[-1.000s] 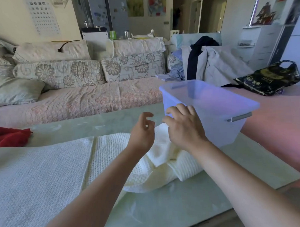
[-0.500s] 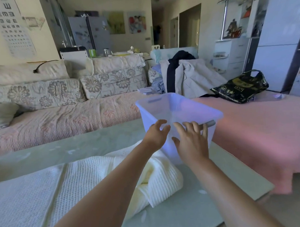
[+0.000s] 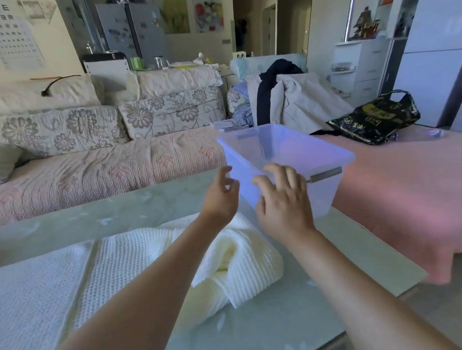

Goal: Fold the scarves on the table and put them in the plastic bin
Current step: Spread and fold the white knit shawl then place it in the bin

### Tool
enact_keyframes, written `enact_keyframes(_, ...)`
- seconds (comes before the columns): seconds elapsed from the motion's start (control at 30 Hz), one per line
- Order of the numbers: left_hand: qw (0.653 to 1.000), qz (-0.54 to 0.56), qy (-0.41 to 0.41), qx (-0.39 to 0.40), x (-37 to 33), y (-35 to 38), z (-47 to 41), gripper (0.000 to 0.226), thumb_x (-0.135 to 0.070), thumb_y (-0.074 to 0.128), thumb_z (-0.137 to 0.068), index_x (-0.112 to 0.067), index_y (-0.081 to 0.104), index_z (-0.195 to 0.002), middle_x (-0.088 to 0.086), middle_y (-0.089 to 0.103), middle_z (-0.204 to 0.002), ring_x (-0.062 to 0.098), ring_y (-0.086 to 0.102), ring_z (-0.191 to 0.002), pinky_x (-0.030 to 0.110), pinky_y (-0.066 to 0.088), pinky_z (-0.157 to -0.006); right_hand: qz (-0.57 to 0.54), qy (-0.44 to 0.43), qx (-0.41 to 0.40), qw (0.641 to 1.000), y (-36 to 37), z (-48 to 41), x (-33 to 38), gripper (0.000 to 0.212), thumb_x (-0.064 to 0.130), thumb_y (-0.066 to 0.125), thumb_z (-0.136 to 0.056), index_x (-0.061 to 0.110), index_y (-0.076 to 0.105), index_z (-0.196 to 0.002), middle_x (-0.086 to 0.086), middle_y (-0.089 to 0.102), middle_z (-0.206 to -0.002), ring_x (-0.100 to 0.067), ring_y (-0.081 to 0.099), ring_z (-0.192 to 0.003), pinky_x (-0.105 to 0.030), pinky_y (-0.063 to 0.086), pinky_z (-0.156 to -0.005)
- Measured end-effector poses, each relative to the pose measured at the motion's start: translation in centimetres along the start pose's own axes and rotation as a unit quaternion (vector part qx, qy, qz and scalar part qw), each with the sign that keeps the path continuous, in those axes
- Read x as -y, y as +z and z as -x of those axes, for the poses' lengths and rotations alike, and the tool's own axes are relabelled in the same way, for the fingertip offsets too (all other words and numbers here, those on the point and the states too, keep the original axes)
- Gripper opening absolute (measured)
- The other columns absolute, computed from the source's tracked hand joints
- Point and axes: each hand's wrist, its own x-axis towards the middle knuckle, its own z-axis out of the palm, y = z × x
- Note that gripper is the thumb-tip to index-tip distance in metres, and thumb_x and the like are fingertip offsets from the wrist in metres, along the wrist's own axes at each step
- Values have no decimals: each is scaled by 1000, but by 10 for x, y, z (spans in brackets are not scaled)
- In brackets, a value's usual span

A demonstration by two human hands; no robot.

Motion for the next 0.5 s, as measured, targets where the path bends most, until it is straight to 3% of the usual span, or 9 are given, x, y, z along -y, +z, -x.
enact_keyframes(0.07,997,-70,6,-35,16,-20,20,28,-16,47,-94,-23,52,-121,0,63,-106,21,62,-94,28,41,-78,-137,-28,129,982,-5,3,22,20,18,61,-75,22,63,-95,1,60,-102,-29,60,-96,-35,42,-74)
enact_keyframes(0.1,994,-102,11,-35,26,-30,32,24,-13,48,-93,-22,54,-115,-1,61,-105,19,61,-93,27,41,-78,-186,-8,244,952,-3,9,32,23,28,61,-81,26,62,-104,4,59,-107,-25,60,-103,-33,43,-78)
enact_keyframes(0.17,984,-177,29,-8,46,-48,55,20,-14,52,-92,-22,56,-111,-5,57,-106,17,59,-95,31,47,-82,-158,6,435,886,3,25,46,58,48,64,-82,37,46,-137,6,48,-134,-20,47,-127,-35,42,-95)
enact_keyframes(0.2,974,-221,39,13,55,-55,66,22,-18,55,-93,-22,55,-114,-5,56,-110,17,58,-100,35,49,-86,-109,-18,478,872,9,34,49,68,48,63,-84,42,34,-146,5,43,-140,-21,42,-132,-37,41,-98)
enact_keyframes(0.23,965,-257,40,34,64,-61,76,26,-25,55,-94,-22,53,-120,-4,54,-117,18,55,-106,38,48,-91,-82,-33,484,870,11,39,51,67,40,61,-88,46,31,-148,3,44,-140,-22,42,-132,-37,41,-95)
enact_keyframes(0.3,954,-292,5,66,77,-72,93,38,-35,55,-95,-25,45,-130,0,48,-129,21,48,-117,40,44,-98,-39,-28,443,895,10,33,50,53,19,55,-91,43,51,-138,2,52,-130,-24,49,-125,-33,41,-87)
enact_keyframes(0.4,939,-314,-55,126,94,-87,113,60,-37,63,-88,-24,34,-139,2,40,-138,23,45,-122,39,43,-99,131,-3,351,927,4,10,45,35,12,55,-87,25,68,-116,0,55,-119,-24,51,-114,-31,42,-79)
enact_keyframes(0.5,930,-328,-46,160,104,-97,118,67,-34,66,-84,-27,32,-142,-1,47,-134,18,49,-120,36,46,-97,228,4,468,854,1,9,58,34,25,47,-85,24,64,-114,1,60,-119,-23,47,-116,-38,34,-92)
